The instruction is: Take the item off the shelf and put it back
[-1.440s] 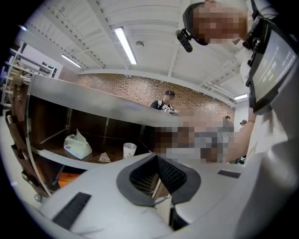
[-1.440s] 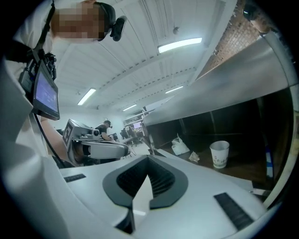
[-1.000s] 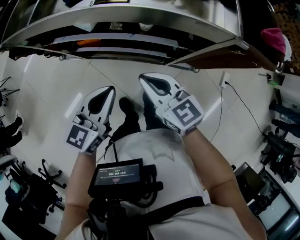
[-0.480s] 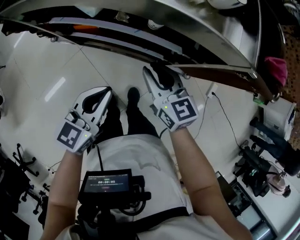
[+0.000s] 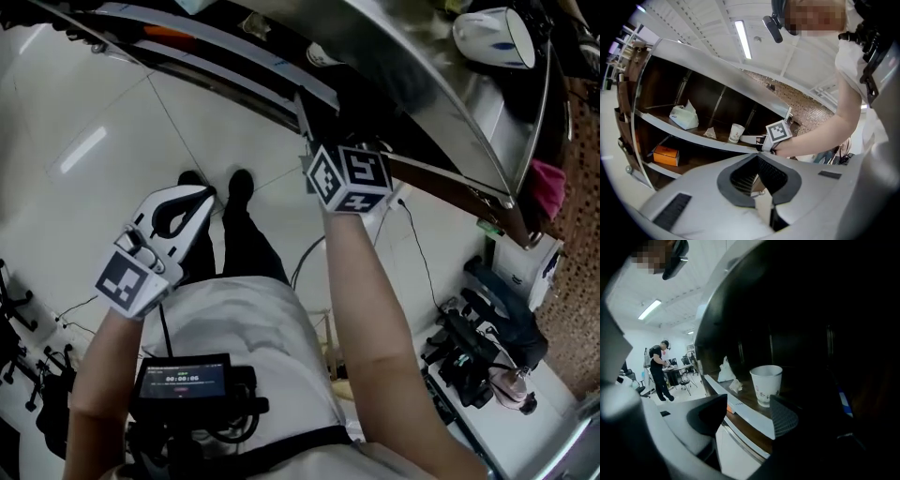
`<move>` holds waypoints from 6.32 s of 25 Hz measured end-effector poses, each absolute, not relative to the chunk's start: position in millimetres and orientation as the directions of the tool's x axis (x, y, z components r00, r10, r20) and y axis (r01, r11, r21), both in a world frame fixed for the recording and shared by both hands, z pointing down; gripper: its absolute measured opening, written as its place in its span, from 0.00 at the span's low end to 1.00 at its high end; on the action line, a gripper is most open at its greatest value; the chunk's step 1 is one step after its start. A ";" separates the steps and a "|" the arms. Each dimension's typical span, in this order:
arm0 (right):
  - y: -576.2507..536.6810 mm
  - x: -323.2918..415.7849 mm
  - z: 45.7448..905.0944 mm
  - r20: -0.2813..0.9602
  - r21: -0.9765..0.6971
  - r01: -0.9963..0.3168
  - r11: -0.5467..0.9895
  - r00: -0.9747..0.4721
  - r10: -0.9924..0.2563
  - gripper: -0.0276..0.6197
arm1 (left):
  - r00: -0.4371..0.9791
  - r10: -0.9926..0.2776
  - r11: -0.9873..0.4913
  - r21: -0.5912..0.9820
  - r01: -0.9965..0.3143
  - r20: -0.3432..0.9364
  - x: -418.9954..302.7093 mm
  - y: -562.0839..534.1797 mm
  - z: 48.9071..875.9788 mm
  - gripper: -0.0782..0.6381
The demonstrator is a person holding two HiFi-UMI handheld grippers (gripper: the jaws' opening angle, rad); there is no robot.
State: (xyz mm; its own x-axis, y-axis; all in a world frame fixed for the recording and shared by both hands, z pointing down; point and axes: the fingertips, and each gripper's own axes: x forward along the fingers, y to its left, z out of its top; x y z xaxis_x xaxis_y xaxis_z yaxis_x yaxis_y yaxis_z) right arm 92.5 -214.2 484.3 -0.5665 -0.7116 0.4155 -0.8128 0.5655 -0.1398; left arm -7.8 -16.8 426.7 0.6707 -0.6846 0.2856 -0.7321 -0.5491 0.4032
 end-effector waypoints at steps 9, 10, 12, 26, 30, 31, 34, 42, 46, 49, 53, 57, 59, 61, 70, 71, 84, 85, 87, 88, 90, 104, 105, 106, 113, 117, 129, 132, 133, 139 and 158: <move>-259.0 109.8 500.4 0.422 -0.126 -0.846 0.517 -0.518 -0.744 0.70 | 0.701 -0.651 -0.556 0.447 -0.701 0.290 3.4 -1.6 438.4 0.10; -264.4 108.8 500.1 0.417 -0.125 -0.847 0.516 -0.517 -0.747 0.70 | 0.701 -0.652 -0.555 0.448 -0.701 0.289 3.5 -2.0 438.4 0.10; -271.9 104.2 503.1 0.424 -0.131 -0.842 0.523 -0.524 -0.738 0.73 | 0.697 -0.656 -0.551 0.448 -0.704 0.289 2.6 -3.0 437.8 0.10; -290.0 81.4 508.0 0.438 -0.104 -0.814 0.571 -0.553 -0.709 0.47 | 0.682 -0.672 -0.534 0.450 -0.716 0.289 2.9 -3.6 436.2 0.10; -284.5 84.1 503.0 0.428 -0.101 -0.817 0.568 -0.551 -0.717 0.48 | 0.681 -0.675 -0.532 0.454 -0.715 0.283 3.9 -3.8 433.6 0.10; -283.1 84.2 501.7 0.425 -0.104 -0.817 0.568 -0.552 -0.717 0.48 | 0.682 -0.674 -0.533 0.453 -0.715 0.284 4.2 -3.4 433.3 0.10; -277.7 85.5 497.1 0.414 -0.110 -0.814 0.570 -0.559 -0.718 0.48 | 0.686 -0.668 -0.542 0.444 -0.714 0.288 6.2 -2.4 432.4 0.10; -249.1 80.6 475.2 0.360 -0.123 -0.777 0.617 -0.614 -0.702 0.48 | 0.691 -0.665 -0.563 0.419 -0.712 0.282 12.3 0.2 420.4 0.10; -221.6 68.0 460.8 0.337 -0.123 -0.734 0.667 -0.663 -0.668 0.48 | 0.679 -0.682 -0.566 0.390 -0.726 0.273 6.1 0.5 410.8 0.10; -192.5 61.5 451.8 0.345 -0.133 -0.692 0.710 -0.704 -0.621 0.48 | 0.664 -0.695 -0.552 0.388 -0.738 0.275 3.6 5.2 401.2 0.10; -158.5 47.5 437.0 0.326 -0.151 -0.642 0.752 -0.751 -0.575 0.48 | 0.650 -0.709 -0.553 0.356 -0.753 0.274 -9.8 4.0 389.9 0.10; -127.3 39.9 418.3 0.326 -0.150 -0.598 0.787 -0.782 -0.532 0.48 | 0.629 -0.731 -0.545 0.328 -0.771 0.264 -23.2 -1.1 374.8 0.10; -110.8 38.7 408.2 0.340 -0.150 -0.579 0.801 -0.791 -0.508 0.48 | 0.618 -0.743 -0.539 0.317 -0.780 0.255 -28.0 -2.0 365.4 0.10; -98.7 37.7 394.5 0.338 -0.152 -0.566 0.811 -0.800 -0.495 0.48 | 0.611 -0.755 -0.541 0.300 -0.785 0.238 -33.2 -4.1 353.7 0.10; -60.8 29.3 338.9 0.290 -0.142 -0.506 0.850 -0.843 -0.453 0.48 | 0.612 -0.771 -0.561 0.266 -0.784 0.177 -53.6 -14.3 312.1 0.10; -56.8 26.9 332.0 0.282 -0.139 -0.492 0.859 -0.851 -0.442 0.48 | 0.615 -0.770 -0.568 0.259 -0.781 0.169 -54.5 -15.6 307.4 0.10; -28.6 14.4 274.7 0.237 -0.150 -0.417 0.897 -0.896 -0.377 0.48 | 0.647 -0.754 -0.631 0.152 -0.761 0.110 -61.1 -22.0 259.3 0.10; -27.6 14.5 272.0 0.233 -0.152 -0.414 0.898 -0.898 -0.374 0.48 | 0.649 -0.753 -0.634 0.147 -0.759 0.103 -60.6 -22.1 256.4 0.10; -24.9 13.1 267.4 0.229 -0.143 -0.404 0.903 -0.902 -0.367 0.48 | 0.647 -0.757 -0.635 0.133 -0.761 0.090 -61.9 -23.2 253.5 0.10; -23.2 11.8 266.2 0.227 -0.137 -0.400 0.906 -0.903 -0.364 0.48 | 0.649 -0.756 -0.636 0.134 -0.760 0.088 -61.3 -23.1 252.8 0.10; -19.4 9.8 267.5 0.228 -0.128 -0.395 0.910 -0.905 -0.360 0.48 | 0.651 -0.754 -0.637 0.142 -0.757 0.089 -59.7 -21.5 252.5 0.10; -19.6 7.7 269.4 0.223 -0.124 -0.401 0.908 -0.903 -0.368 0.48 | 0.674 -0.734 -0.662 0.133 -0.738 0.082 -55.7 -14.8 250.4 0.10; -20.4 7.5 269.2 0.221 -0.123 -0.403 0.907 -0.902 -0.371 0.48 | 0.674 -0.734 -0.663 0.128 -0.738 0.083 -55.9 -14.9 250.4 0.10; -20.9 7.0 269.0 0.218 -0.123 -0.404 0.907 -0.902 -0.372 0.48 | 0.673 -0.735 -0.663 0.125 -0.738 0.082 -56.4 -15.2 250.3 0.10; -22.6 4.6 269.4 0.219 -0.127 -0.401 0.907 -0.903 -0.369 0.48 | 0.669 -0.739 -0.658 0.129 -0.741 0.073 -58.2 -17.5 250.0 0.10; -23.1 4.3 271.9 0.220 -0.129 -0.401 0.907 -0.903 -0.368 0.48 | 0.652 -0.756 -0.645 0.105 -0.757 0.056 -66.6 -22.5 254.3 0.10; -25.3 3.7 284.6 0.243 -0.158 -0.410 0.898 -0.898 -0.367 0.48 | 0.665 -0.740 -0.647 0.160 -0.745 0.100 -60.8 -22.6 263.4 0.10; -28.2 5.6 297.7 0.265 -0.164 -0.418 0.894 -0.891 -0.368 0.48 | 0.665 -0.739 -0.646 0.167 -0.745 0.109 -57.7 -24.1 272.3 0.10; -29.4 6.0 302.3 0.271 -0.164 -0.421 0.892 -0.889 -0.369 0.48 | 0.667 -0.737 -0.647 0.171 -0.743 0.111 -56.2 -24.0 275.0 0.10; -42.6 8.3 330.6 0.253 -0.230 -0.423 0.876 -0.896 -0.366 0.48 | 0.665 -0.733 -0.637 0.198 -0.745 0.144 -51.2 -24.4 294.7 0.10; -139.5 6.5 429.8 0.332 -0.260 -0.474 0.841 -0.862 -0.383 0.49 | 0.599 -0.770 -0.532 0.298 -0.793 0.220 -57.5 -39.8 361.0 0.10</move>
